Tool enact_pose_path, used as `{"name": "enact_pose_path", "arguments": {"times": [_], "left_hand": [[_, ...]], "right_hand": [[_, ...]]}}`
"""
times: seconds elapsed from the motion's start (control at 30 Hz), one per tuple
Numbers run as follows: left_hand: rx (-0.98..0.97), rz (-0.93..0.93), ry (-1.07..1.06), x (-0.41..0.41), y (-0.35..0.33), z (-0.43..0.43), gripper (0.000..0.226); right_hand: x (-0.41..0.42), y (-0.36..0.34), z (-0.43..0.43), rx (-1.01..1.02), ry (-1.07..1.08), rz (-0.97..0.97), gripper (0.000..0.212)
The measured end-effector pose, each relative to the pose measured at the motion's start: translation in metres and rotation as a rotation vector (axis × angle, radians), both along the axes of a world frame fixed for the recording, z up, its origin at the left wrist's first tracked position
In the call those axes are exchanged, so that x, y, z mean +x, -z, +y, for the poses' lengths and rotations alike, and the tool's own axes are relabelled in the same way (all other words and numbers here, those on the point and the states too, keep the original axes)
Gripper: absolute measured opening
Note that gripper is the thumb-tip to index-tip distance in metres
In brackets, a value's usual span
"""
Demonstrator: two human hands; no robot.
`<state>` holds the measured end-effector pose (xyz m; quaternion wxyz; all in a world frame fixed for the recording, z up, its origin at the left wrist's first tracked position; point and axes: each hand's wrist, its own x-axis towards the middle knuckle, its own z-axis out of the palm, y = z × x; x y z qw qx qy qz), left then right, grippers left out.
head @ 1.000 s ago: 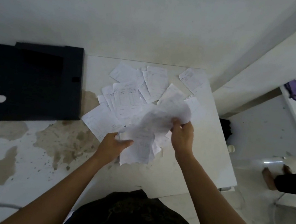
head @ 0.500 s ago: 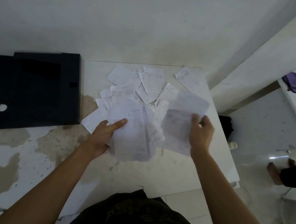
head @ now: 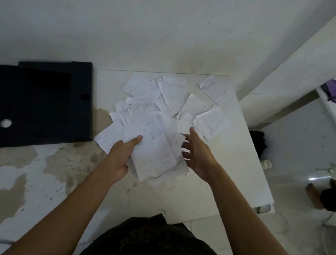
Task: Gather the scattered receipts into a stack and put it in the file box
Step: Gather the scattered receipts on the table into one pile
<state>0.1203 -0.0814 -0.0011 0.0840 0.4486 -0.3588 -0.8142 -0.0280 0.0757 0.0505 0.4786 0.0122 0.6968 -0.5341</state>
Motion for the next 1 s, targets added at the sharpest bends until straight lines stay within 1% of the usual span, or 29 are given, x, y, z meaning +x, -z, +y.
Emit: {"name": "enact_pose_path", "arguments": {"times": [0.1, 0.17, 0.27, 0.33, 0.4, 0.47, 0.53, 0.6, 0.67, 0.77, 0.83, 1.0], "left_hand": [[0.056, 0.052, -0.023, 0.005, -0.001, -0.003, 0.039], [0.095, 0.109, 0.000, 0.007, 0.000, -0.003, 0.039], [0.192, 0.273, 0.049, 0.006, -0.003, -0.001, 0.043], [0.247, 0.374, 0.032, 0.003, -0.006, 0.004, 0.045], [0.251, 0.365, 0.006, 0.002, -0.008, 0.012, 0.041], [0.206, 0.296, 0.035, 0.003, -0.007, 0.018, 0.039], [0.163, 0.240, 0.075, 0.005, -0.002, 0.019, 0.039], [0.144, 0.200, 0.078, 0.006, 0.002, 0.016, 0.040], [0.145, 0.190, 0.075, 0.007, 0.003, 0.013, 0.041], [0.172, 0.207, 0.100, 0.006, 0.002, 0.011, 0.044], [0.201, 0.222, 0.095, 0.006, 0.002, 0.011, 0.041], [0.274, 0.257, 0.069, 0.009, 0.004, 0.012, 0.040]], "right_hand": [[0.004, 0.004, 0.006, -0.007, -0.032, -0.011, 0.047], [0.008, 0.004, 0.004, -0.027, -0.026, -0.021, 0.050], [0.017, 0.004, -0.005, -0.032, -0.010, -0.008, 0.055], [0.026, 0.007, -0.011, -0.030, -0.009, 0.004, 0.059], [0.033, 0.012, -0.014, -0.037, -0.031, 0.023, 0.061], [0.035, 0.015, -0.013, -0.024, -0.034, 0.072, 0.059], [0.031, 0.016, -0.010, 0.040, -0.027, 0.276, 0.052], [0.024, 0.015, -0.007, 0.070, 0.017, 0.495, 0.035], [0.018, 0.012, -0.006, 0.074, 0.006, 0.604, 0.020], [0.012, 0.010, -0.006, 0.117, -0.068, 0.638, 0.007], [0.009, 0.010, -0.005, 0.131, -0.061, 0.630, 0.002], [0.004, 0.008, -0.002, 0.153, -0.081, 0.540, 0.005]]}}
